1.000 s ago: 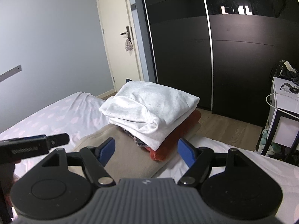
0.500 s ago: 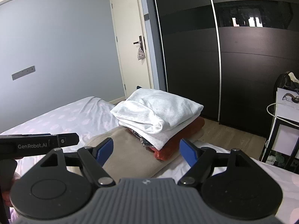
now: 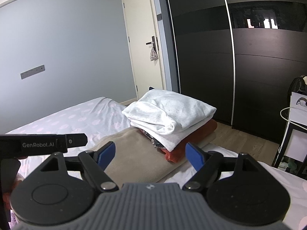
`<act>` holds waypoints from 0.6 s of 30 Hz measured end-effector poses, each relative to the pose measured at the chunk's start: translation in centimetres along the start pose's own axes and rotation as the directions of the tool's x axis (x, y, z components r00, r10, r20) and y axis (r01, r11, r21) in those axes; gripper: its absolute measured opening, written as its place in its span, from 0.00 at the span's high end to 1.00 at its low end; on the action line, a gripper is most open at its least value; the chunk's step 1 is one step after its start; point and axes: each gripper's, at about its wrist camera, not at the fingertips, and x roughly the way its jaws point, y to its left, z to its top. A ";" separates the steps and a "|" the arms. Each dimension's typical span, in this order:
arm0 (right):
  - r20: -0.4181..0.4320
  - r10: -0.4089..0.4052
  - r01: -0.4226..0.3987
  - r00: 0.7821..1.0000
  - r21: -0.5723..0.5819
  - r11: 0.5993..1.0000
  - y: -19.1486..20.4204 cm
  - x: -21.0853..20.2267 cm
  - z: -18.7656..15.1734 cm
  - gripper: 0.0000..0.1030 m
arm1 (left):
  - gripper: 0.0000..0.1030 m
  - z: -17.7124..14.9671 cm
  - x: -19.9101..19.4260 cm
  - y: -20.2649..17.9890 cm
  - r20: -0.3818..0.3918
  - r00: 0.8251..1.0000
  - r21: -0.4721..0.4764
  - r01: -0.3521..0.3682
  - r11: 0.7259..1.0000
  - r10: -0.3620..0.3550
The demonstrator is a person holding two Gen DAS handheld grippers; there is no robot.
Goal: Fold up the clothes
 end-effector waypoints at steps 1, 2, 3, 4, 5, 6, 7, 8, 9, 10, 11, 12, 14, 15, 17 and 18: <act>0.000 0.002 -0.002 1.000 -0.002 1.000 0.1 0.0 0.0 0.20 | 0.23 0.0 0.0 0.0 0.002 1.000 0.002 -0.001 1.000 0.001; 0.002 0.004 -0.004 1.000 -0.004 1.000 0.2 0.0 0.0 0.19 | 0.23 0.0 -0.1 -0.1 0.004 1.000 0.004 -0.003 1.000 0.003; 0.002 0.007 -0.007 1.000 -0.007 1.000 0.3 -0.1 0.0 0.19 | 0.23 0.0 -0.1 -0.1 0.005 1.000 0.005 -0.003 1.000 0.003; 0.002 0.010 -0.010 1.000 -0.009 1.000 0.3 -0.1 -0.1 0.19 | 0.23 -0.1 -0.1 -0.1 0.005 1.000 0.004 -0.003 1.000 0.003; 0.001 0.012 -0.012 1.000 -0.012 1.000 0.4 -0.1 -0.1 0.19 | 0.23 -0.1 -0.1 -0.1 0.004 1.000 0.002 -0.002 1.000 0.002; -0.001 0.014 -0.014 1.000 -0.014 1.000 0.5 -0.1 -0.1 0.19 | 0.23 -0.1 -0.1 0.0 0.004 1.000 0.001 -0.002 1.000 0.002; -0.002 0.016 -0.016 1.000 -0.015 1.000 0.5 0.0 -0.2 0.19 | 0.23 -0.1 -0.1 0.0 0.003 1.000 0.002 -0.002 1.000 0.002; -0.003 0.017 -0.017 1.000 -0.016 1.000 0.6 0.0 -0.2 0.18 | 0.23 -0.1 -0.1 -0.1 0.003 1.000 0.003 -0.003 1.000 0.003; -0.003 0.018 -0.018 1.000 -0.017 1.000 0.6 0.0 -0.2 0.18 | 0.23 -0.1 -0.2 -0.1 0.004 1.000 0.005 -0.003 1.000 0.003; -0.003 0.019 -0.019 1.000 -0.018 1.000 0.7 0.0 -0.2 0.18 | 0.23 -0.1 -0.2 -0.1 0.005 1.000 0.005 -0.003 1.000 0.003; -0.003 0.019 -0.020 1.000 -0.018 1.000 0.7 0.0 -0.2 0.18 | 0.23 -0.1 -0.2 -0.1 0.006 1.000 0.004 -0.001 1.000 0.001; -0.002 0.020 -0.020 1.000 -0.019 1.000 0.7 0.0 -0.2 0.18 | 0.23 -0.1 -0.2 -0.1 0.006 1.000 0.005 0.000 1.000 0.000; -0.001 0.021 -0.021 1.000 -0.020 1.000 0.8 0.0 -0.2 0.18 | 0.23 -0.2 -0.3 -0.1 0.006 1.000 0.008 0.001 1.000 -0.001; 0.000 0.022 -0.022 1.000 -0.021 1.000 0.8 0.0 -0.2 0.18 | 0.23 -0.2 -0.3 -0.1 0.006 1.000 0.011 0.002 1.000 -0.002; 0.001 0.023 -0.023 1.000 -0.022 0.999 0.8 0.0 -0.2 0.18 | 0.23 -0.3 -0.4 -0.1 0.010 1.000 0.016 0.001 1.000 -0.002; 0.001 0.023 -0.023 1.000 -0.023 0.999 0.9 0.0 -0.2 0.18 | 0.23 -0.3 -0.4 -0.1 0.013 1.000 0.014 0.000 1.000 0.000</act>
